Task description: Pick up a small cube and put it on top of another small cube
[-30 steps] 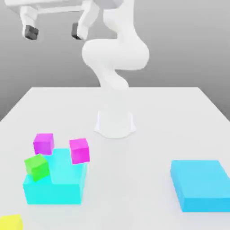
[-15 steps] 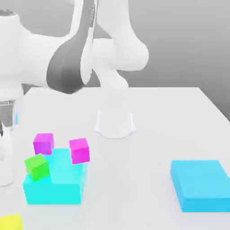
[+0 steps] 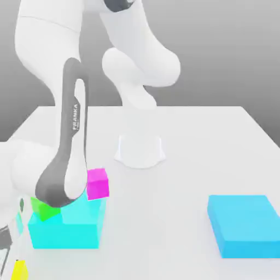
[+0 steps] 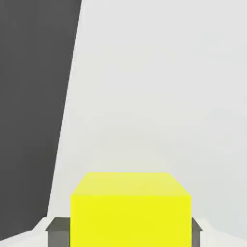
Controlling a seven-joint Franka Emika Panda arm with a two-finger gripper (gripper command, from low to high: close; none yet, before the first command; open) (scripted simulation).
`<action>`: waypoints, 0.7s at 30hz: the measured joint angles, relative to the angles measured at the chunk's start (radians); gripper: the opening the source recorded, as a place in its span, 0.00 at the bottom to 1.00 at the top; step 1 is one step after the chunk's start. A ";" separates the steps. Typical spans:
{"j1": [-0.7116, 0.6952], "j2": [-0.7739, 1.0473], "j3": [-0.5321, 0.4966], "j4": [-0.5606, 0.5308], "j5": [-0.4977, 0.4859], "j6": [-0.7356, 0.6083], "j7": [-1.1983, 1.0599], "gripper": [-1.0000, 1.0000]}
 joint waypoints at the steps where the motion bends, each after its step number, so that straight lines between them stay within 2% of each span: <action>1: 0.000 -0.011 0.000 -0.002 0.000 -0.009 0.000 0.00; 6: 0.002 -0.166 -0.010 -0.054 -0.013 -0.115 0.005 0.00; 15: -0.014 -0.476 -0.083 -0.287 -0.120 -0.204 0.041 0.00; 21: -0.062 -0.692 -0.101 -0.446 -0.150 -0.259 0.039 0.00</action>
